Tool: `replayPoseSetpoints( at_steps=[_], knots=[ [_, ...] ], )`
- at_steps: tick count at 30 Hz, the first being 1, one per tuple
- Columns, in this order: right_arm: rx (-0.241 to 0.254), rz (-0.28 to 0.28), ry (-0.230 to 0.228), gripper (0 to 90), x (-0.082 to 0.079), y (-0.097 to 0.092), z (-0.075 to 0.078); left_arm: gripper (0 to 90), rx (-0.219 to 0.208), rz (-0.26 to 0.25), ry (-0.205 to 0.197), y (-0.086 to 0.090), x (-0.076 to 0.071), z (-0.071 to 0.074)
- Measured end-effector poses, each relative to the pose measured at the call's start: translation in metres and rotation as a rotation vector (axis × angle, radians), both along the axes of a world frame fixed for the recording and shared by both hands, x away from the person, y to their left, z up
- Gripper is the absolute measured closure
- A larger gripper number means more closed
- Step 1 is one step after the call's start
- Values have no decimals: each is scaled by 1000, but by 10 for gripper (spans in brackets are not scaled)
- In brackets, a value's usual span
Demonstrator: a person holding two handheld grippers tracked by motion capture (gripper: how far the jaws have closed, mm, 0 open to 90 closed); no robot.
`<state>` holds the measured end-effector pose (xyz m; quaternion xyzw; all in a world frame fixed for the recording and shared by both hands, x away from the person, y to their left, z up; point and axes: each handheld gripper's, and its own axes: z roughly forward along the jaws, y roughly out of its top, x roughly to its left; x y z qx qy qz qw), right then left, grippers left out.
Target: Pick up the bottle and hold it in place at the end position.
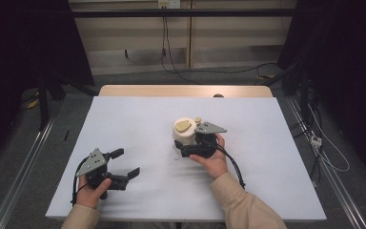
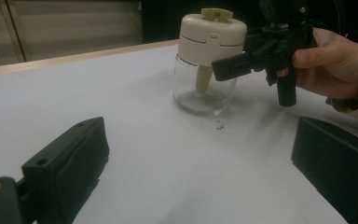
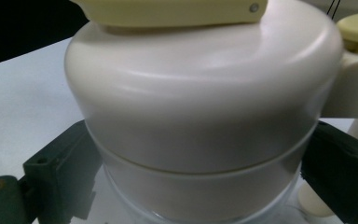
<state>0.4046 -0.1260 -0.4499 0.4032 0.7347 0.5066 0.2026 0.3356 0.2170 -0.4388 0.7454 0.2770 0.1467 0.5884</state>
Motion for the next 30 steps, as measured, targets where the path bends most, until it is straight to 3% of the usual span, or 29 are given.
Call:
replayPoseSetpoints(
  at_steps=[8,14,30],
  knots=[
    [-52,13,-14,49,-1,1,0,35,-5,-4,1,-6,3,2],
    [-53,9,-17,49,-1,2,0,35,-22,0,-2,-9,5,7],
    [-42,4,-25,50,-3,1,-3,35,-14,-3,26,-25,17,17]
  ],
)
